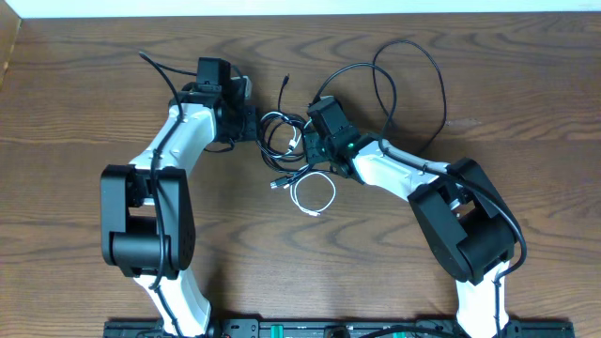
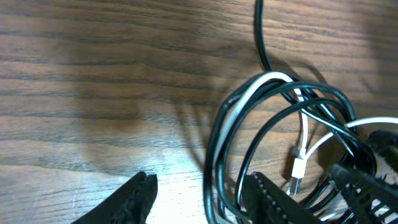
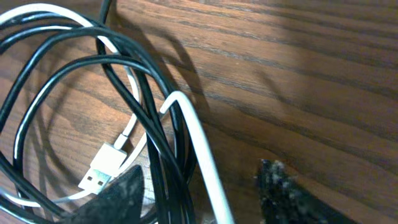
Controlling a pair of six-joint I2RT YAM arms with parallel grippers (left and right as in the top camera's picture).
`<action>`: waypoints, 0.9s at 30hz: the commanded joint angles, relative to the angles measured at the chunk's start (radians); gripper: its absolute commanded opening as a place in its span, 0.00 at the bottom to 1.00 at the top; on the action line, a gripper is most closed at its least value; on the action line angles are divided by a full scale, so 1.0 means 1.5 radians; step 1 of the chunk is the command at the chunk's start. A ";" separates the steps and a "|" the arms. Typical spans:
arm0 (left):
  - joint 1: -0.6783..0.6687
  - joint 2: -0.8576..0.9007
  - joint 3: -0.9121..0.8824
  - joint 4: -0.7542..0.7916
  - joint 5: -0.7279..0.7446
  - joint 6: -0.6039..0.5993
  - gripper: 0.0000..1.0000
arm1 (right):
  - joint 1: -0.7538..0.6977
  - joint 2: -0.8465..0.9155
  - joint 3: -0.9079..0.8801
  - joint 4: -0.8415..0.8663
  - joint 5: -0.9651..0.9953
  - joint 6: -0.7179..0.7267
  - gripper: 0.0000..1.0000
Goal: Untangle cables
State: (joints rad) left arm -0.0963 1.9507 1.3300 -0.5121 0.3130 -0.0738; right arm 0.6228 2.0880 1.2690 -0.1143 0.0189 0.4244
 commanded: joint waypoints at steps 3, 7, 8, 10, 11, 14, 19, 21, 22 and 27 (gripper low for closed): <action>-0.036 -0.002 -0.003 0.001 -0.085 -0.008 0.57 | 0.004 0.041 -0.014 -0.010 -0.048 0.004 0.58; -0.061 0.003 -0.003 0.003 -0.141 -0.012 0.57 | 0.004 0.041 -0.014 -0.011 -0.047 0.005 0.54; -0.067 0.006 -0.003 0.005 -0.149 -0.012 0.57 | 0.004 0.041 -0.014 -0.011 -0.047 0.006 0.52; -0.079 0.019 -0.003 0.014 -0.165 -0.012 0.57 | 0.004 0.041 -0.014 -0.012 -0.047 0.006 0.50; -0.085 0.032 -0.003 0.019 -0.176 -0.012 0.57 | 0.004 0.041 -0.014 -0.013 -0.047 0.006 0.49; -0.096 0.068 -0.003 0.033 -0.229 -0.012 0.58 | 0.004 0.041 -0.014 -0.014 -0.047 0.006 0.49; -0.094 0.105 -0.003 0.037 -0.377 -0.012 0.68 | 0.004 0.041 -0.014 -0.018 -0.045 0.006 0.49; -0.089 0.107 -0.003 0.031 -0.429 -0.013 0.70 | 0.004 0.040 -0.014 -0.029 -0.024 0.006 0.50; -0.084 0.107 -0.003 0.028 -0.449 -0.020 0.72 | 0.003 0.041 -0.013 -0.039 -0.006 0.006 0.50; -0.036 0.107 -0.003 0.003 -0.496 -0.043 0.80 | -0.030 0.041 -0.001 -0.097 0.035 0.006 0.52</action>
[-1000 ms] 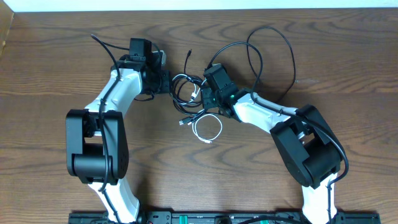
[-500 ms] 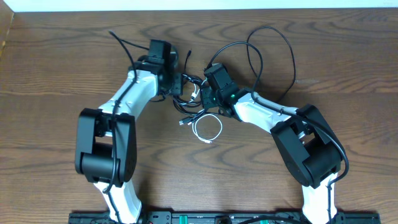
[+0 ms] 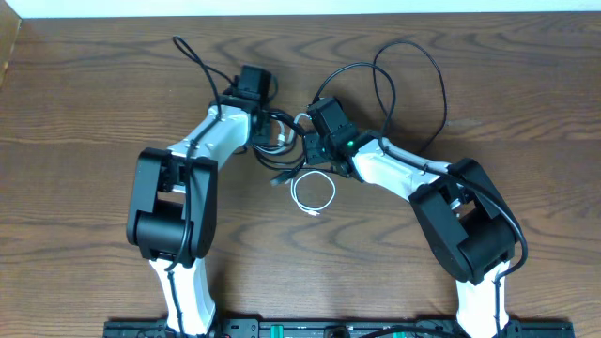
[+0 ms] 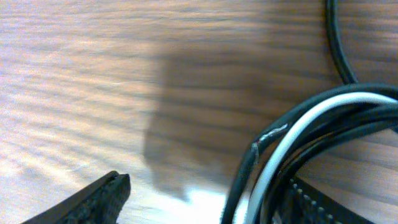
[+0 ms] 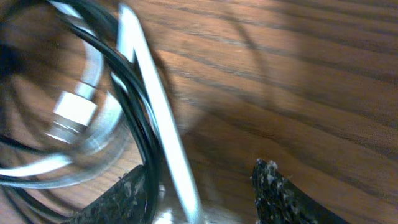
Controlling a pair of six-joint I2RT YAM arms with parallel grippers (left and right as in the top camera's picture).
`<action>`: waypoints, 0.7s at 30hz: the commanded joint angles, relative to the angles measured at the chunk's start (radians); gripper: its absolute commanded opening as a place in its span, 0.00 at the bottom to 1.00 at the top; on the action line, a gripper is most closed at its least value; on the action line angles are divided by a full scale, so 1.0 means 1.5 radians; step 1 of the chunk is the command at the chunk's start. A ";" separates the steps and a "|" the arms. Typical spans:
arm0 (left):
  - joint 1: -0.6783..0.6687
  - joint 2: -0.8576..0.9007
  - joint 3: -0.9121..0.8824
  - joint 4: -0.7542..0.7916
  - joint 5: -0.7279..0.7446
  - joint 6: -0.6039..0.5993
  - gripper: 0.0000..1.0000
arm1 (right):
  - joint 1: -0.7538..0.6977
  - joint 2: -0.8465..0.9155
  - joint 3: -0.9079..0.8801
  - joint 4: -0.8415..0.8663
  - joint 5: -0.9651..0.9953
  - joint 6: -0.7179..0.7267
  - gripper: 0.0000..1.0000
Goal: Untangle cables
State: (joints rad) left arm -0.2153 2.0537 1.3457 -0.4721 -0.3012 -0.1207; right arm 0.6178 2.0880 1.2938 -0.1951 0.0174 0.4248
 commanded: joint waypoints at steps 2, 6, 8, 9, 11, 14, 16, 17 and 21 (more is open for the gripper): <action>0.070 0.038 -0.013 -0.033 -0.086 -0.030 0.82 | -0.050 0.041 -0.007 -0.070 0.034 0.007 0.51; 0.145 0.038 -0.013 -0.051 -0.041 -0.059 0.82 | -0.093 0.041 0.004 -0.102 0.005 0.040 0.50; 0.179 0.038 -0.013 -0.057 0.018 -0.060 0.82 | -0.107 0.041 0.004 -0.106 -0.007 0.052 0.50; 0.197 0.038 -0.013 -0.059 0.045 -0.063 0.82 | -0.111 0.041 0.004 -0.107 -0.006 0.052 0.50; 0.229 0.038 -0.013 -0.064 0.081 -0.067 0.82 | -0.116 0.041 0.004 -0.107 -0.008 0.053 0.51; 0.276 0.038 -0.013 -0.061 0.191 -0.066 0.82 | -0.114 0.041 0.004 -0.105 -0.008 0.053 0.53; 0.290 0.038 -0.013 -0.056 0.260 -0.066 0.82 | -0.112 0.041 0.004 -0.099 -0.009 0.051 0.56; 0.293 0.038 -0.013 -0.053 0.296 -0.066 0.82 | -0.110 0.041 0.004 -0.094 -0.009 0.050 0.59; 0.284 0.038 -0.013 -0.038 0.376 -0.051 0.81 | -0.104 0.041 0.005 -0.053 -0.076 -0.026 0.64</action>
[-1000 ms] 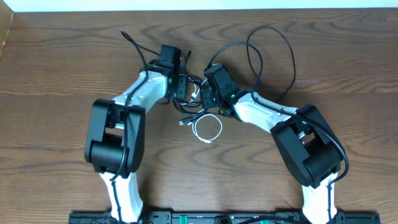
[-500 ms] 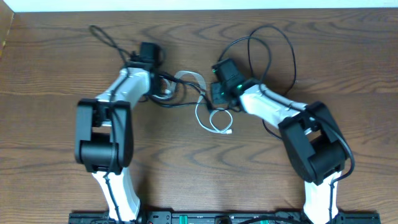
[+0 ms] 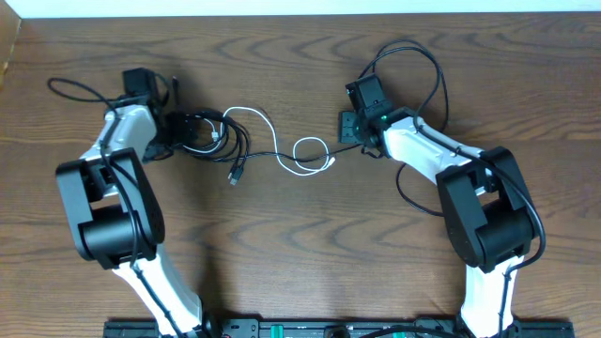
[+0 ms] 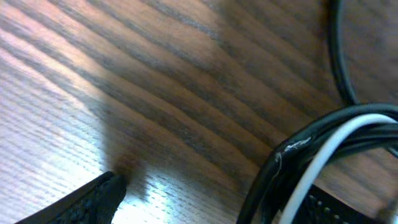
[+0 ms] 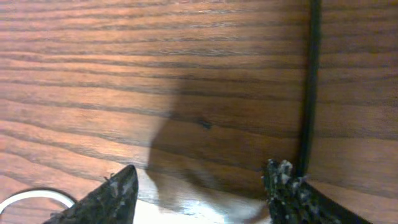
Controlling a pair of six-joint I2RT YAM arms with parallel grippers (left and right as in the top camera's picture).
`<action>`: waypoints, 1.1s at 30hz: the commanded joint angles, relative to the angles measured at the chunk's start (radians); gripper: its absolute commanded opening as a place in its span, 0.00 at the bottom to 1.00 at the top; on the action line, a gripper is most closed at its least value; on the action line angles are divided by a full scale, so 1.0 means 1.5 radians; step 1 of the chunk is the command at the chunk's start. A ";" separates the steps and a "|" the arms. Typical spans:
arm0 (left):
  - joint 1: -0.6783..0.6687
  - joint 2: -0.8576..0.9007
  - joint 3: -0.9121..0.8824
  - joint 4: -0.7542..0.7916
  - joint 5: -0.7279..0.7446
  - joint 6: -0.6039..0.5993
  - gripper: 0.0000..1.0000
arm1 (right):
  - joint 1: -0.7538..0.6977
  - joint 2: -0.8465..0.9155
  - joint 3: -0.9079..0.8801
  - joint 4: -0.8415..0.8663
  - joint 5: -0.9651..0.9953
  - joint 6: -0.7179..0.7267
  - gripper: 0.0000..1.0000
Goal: Untangle cables
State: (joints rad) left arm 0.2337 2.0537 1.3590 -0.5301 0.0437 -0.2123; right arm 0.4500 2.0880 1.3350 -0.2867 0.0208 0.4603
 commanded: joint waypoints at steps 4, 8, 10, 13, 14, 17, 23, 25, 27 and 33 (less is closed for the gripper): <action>-0.049 0.038 -0.022 0.016 0.221 0.072 0.81 | 0.010 0.040 -0.001 0.045 -0.185 -0.100 0.63; -0.098 0.038 -0.022 0.023 0.251 0.098 0.81 | 0.011 0.040 0.030 0.047 -0.250 -0.111 0.64; -0.124 0.038 -0.022 0.026 0.251 0.113 0.81 | 0.015 0.040 0.035 0.048 -0.265 -0.127 0.65; -0.164 0.038 -0.022 0.031 0.251 0.131 0.81 | 0.019 0.040 0.035 0.042 -0.258 -0.153 0.66; -0.175 0.038 -0.021 0.031 0.251 0.139 0.81 | 0.019 0.040 0.035 0.038 -0.257 -0.157 0.66; -0.200 0.036 -0.009 0.018 0.250 0.157 0.76 | 0.016 0.039 0.035 0.032 -0.267 -0.158 0.65; -0.201 -0.014 0.029 -0.048 0.247 0.162 0.76 | -0.001 0.003 0.035 0.038 -0.352 -0.158 0.62; -0.200 -0.033 0.029 -0.051 0.232 0.162 0.72 | -0.003 -0.008 0.035 0.042 -0.352 -0.159 0.62; -0.200 -0.040 0.029 -0.055 0.203 0.161 0.64 | -0.001 -0.013 0.035 0.050 -0.353 -0.159 0.62; -0.200 -0.023 0.025 -0.047 0.106 0.161 0.49 | 0.018 -0.013 0.035 0.062 -0.352 -0.252 0.59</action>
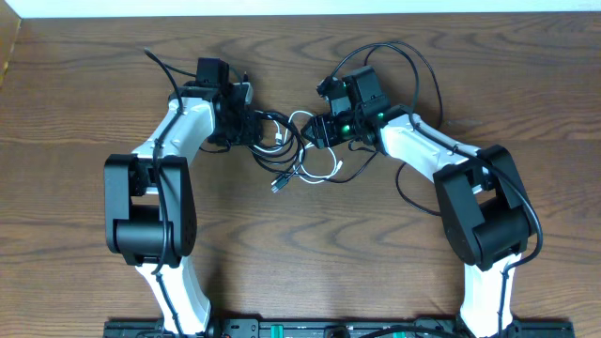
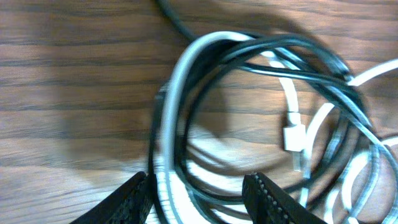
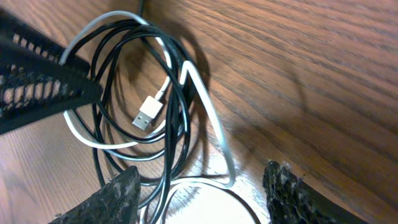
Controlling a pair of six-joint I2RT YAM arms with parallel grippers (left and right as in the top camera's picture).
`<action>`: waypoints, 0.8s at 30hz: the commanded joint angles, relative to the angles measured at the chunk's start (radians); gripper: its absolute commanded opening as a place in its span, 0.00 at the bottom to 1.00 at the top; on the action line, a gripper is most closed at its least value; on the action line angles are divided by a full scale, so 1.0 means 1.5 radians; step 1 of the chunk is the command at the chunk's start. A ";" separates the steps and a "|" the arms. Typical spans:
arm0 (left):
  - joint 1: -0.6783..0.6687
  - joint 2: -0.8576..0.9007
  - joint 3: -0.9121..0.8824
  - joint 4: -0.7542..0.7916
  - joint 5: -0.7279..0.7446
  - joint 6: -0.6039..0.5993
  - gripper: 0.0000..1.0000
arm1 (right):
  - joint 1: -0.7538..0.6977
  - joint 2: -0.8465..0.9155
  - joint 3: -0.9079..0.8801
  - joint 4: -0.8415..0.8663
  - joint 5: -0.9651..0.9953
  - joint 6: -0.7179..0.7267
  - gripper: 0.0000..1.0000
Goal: Untangle cables
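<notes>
A tangle (image 1: 280, 141) of black and white cables lies mid-table between my two grippers. My left gripper (image 1: 246, 127) stands open over its left side; in the left wrist view (image 2: 200, 180) a white strand and black strands run between the fingers. A white plug (image 2: 292, 137) hangs inside the coil (image 2: 249, 93). My right gripper (image 1: 324, 130) is open at the tangle's right side. Its wrist view (image 3: 204, 169) shows a white loop (image 3: 217, 149) between the fingers, and the left gripper's fingers (image 3: 37, 81) at the left.
A long black cable (image 1: 413, 66) loops off behind the right arm towards the back right. A black plug (image 1: 277, 185) and a white loop (image 1: 319, 171) trail from the tangle's near side. The wooden table (image 1: 310, 263) stretches in front of them.
My left gripper was at the far left with the black bundle, the white cable stretched across. Now both grippers are back at mid-table and the cables are bunched between them.
Both grippers stood open at the tangle in the middle. Then the left gripper was closer in on the coil. Then the black bundle lay far left by the left gripper, the white cable drawn out, the right gripper further right. Now all is bunched mid-table again.
</notes>
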State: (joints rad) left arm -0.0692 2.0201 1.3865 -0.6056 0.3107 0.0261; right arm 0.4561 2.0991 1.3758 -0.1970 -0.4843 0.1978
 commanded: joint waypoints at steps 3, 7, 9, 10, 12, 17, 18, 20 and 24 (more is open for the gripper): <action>0.002 0.009 0.001 0.021 -0.073 0.002 0.45 | 0.027 -0.020 0.008 0.004 -0.013 -0.126 0.58; -0.001 0.019 -0.009 0.037 -0.045 -0.003 0.45 | 0.047 -0.020 0.008 0.017 0.027 -0.148 0.54; 0.000 0.021 -0.009 0.038 -0.018 -0.003 0.44 | 0.052 -0.020 0.008 0.019 0.042 -0.148 0.46; -0.001 0.021 -0.009 0.039 -0.006 -0.003 0.41 | 0.054 -0.020 0.008 0.017 0.040 -0.147 0.46; -0.004 0.021 -0.010 0.037 -0.003 -0.020 0.38 | 0.062 -0.020 0.008 0.016 0.020 -0.140 0.45; -0.005 0.021 -0.010 0.000 -0.003 -0.082 0.38 | 0.064 -0.020 0.008 0.002 0.020 -0.144 0.46; -0.005 0.021 -0.010 -0.010 -0.003 -0.092 0.38 | 0.064 -0.020 0.008 -0.001 0.023 -0.144 0.46; -0.005 0.021 -0.010 -0.025 -0.003 -0.105 0.38 | 0.064 -0.020 0.008 -0.005 0.024 -0.143 0.47; -0.005 0.021 -0.010 -0.027 -0.004 -0.124 0.38 | 0.064 -0.020 0.008 -0.006 0.025 -0.143 0.47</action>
State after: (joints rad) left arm -0.0750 2.0365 1.3788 -0.6453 0.2932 -0.1097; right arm 0.5446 2.0987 1.3758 -0.2047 -0.4488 0.0021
